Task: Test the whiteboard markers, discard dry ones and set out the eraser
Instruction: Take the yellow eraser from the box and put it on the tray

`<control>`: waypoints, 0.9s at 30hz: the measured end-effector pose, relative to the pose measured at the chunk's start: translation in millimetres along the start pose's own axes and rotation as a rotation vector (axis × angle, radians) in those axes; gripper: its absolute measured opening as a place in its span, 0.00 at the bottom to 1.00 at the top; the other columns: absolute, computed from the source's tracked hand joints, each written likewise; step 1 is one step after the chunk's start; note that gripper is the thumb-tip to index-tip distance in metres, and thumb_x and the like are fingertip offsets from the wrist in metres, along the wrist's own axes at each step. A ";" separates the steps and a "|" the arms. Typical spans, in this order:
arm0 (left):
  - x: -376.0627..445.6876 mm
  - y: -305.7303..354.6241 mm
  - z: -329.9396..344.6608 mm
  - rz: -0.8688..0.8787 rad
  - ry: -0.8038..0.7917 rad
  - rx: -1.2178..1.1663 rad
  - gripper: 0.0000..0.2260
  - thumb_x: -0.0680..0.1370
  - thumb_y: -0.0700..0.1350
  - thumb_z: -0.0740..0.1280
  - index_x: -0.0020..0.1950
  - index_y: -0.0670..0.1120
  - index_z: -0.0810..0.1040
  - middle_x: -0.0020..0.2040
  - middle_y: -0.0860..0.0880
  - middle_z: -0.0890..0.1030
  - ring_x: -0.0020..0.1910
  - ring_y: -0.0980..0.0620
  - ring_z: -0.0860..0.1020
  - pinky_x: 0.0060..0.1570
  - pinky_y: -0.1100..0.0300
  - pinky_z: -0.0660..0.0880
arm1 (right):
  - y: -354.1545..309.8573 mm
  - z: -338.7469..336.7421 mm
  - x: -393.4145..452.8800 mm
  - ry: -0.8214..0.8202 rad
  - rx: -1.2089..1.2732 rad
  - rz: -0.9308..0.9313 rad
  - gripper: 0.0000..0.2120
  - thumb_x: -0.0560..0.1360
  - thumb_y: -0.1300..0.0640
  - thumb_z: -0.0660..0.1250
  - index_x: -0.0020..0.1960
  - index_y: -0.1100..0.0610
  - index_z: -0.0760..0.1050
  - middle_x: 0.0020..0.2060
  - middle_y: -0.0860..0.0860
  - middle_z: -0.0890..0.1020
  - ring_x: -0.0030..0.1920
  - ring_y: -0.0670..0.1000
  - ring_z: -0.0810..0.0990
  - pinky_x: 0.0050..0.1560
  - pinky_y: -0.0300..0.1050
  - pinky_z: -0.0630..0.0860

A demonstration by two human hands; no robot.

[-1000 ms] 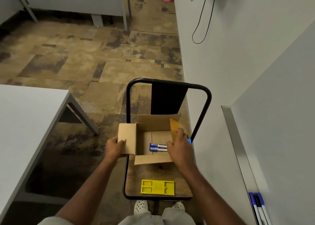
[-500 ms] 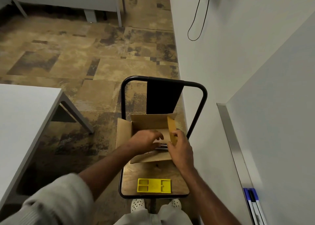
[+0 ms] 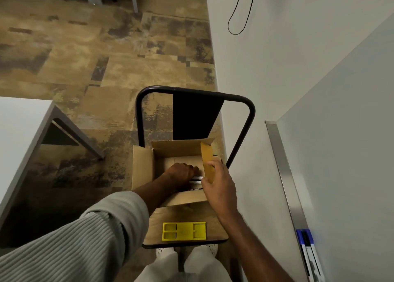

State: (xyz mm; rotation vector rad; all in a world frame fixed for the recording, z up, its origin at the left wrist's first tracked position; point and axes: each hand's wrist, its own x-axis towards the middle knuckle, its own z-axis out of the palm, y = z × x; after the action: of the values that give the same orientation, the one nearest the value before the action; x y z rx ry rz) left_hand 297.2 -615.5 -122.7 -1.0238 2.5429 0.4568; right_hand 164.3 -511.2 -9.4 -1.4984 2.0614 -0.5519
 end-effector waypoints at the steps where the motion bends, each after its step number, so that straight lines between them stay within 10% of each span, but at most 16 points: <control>1: 0.7 -2.2 -0.2 0.001 -0.003 -0.027 0.21 0.81 0.52 0.65 0.71 0.46 0.67 0.61 0.43 0.78 0.56 0.44 0.78 0.54 0.50 0.75 | -0.9 0.6 0.1 -0.001 -0.004 -0.001 0.23 0.78 0.52 0.71 0.71 0.50 0.68 0.67 0.49 0.76 0.60 0.48 0.79 0.44 0.25 0.65; 10: -5.4 -2.1 -5.3 -0.014 -0.125 -0.316 0.19 0.81 0.58 0.63 0.65 0.47 0.75 0.58 0.45 0.82 0.54 0.45 0.79 0.56 0.51 0.76 | -4.5 2.8 1.2 -0.007 -0.036 -0.014 0.23 0.77 0.51 0.71 0.69 0.49 0.68 0.66 0.48 0.76 0.61 0.49 0.78 0.50 0.32 0.69; 27: -37.8 -12.5 -48.1 -0.088 -0.035 -0.121 0.18 0.77 0.46 0.72 0.65 0.45 0.75 0.60 0.45 0.79 0.58 0.46 0.78 0.58 0.52 0.76 | -8.3 1.6 16.3 0.026 0.000 -0.063 0.21 0.79 0.46 0.67 0.69 0.49 0.70 0.67 0.49 0.75 0.63 0.52 0.76 0.53 0.40 0.73</control>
State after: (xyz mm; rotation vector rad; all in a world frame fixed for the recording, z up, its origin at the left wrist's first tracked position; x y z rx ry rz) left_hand 321.5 -621.9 -65.6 -1.1553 2.4533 0.6039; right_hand 167.5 -529.3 -8.5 -1.5685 2.0394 -0.5992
